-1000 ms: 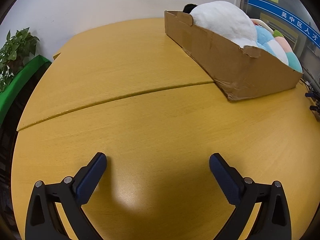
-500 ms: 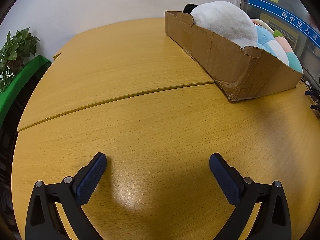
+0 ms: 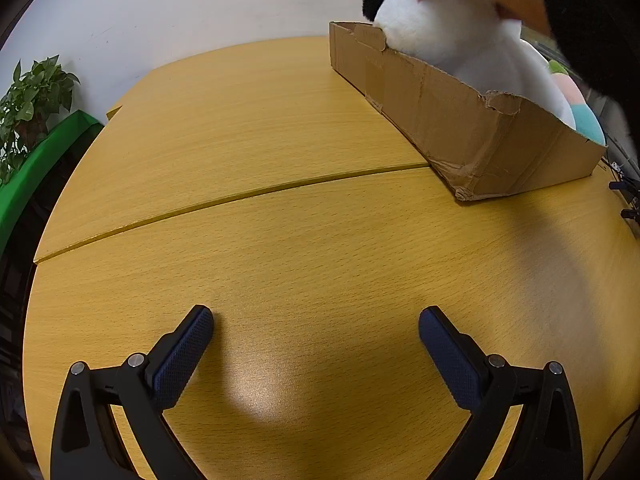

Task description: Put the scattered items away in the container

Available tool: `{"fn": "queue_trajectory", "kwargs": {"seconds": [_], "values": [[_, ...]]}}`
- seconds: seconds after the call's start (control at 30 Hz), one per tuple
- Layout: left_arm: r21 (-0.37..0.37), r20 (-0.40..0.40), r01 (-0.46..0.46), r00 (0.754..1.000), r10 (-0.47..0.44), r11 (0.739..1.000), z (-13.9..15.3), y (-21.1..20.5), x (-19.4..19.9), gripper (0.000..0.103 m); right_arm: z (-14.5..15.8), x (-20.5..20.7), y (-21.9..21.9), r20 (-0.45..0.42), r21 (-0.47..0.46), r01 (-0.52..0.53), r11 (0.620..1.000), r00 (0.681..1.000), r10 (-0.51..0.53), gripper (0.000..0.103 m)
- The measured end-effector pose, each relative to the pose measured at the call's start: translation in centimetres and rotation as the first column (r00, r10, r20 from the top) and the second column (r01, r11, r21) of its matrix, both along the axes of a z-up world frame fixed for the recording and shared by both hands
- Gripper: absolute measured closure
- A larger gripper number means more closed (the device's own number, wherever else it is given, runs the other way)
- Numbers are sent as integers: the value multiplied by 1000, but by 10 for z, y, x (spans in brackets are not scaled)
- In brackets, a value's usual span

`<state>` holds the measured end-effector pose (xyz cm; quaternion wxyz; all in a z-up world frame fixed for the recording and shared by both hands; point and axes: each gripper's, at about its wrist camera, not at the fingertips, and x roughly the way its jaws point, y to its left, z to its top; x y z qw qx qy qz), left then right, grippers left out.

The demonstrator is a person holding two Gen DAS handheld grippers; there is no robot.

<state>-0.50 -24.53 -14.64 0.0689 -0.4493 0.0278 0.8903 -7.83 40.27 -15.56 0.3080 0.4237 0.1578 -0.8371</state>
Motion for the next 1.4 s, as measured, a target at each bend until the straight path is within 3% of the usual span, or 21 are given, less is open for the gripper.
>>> {"fn": "queue_trajectory", "kwargs": {"seconds": [1.4], "values": [[1, 2, -1, 1000, 1, 1000, -2, -5, -7, 0, -1, 6, -4, 2, 4, 2, 1000, 1000, -2, 0]]}}
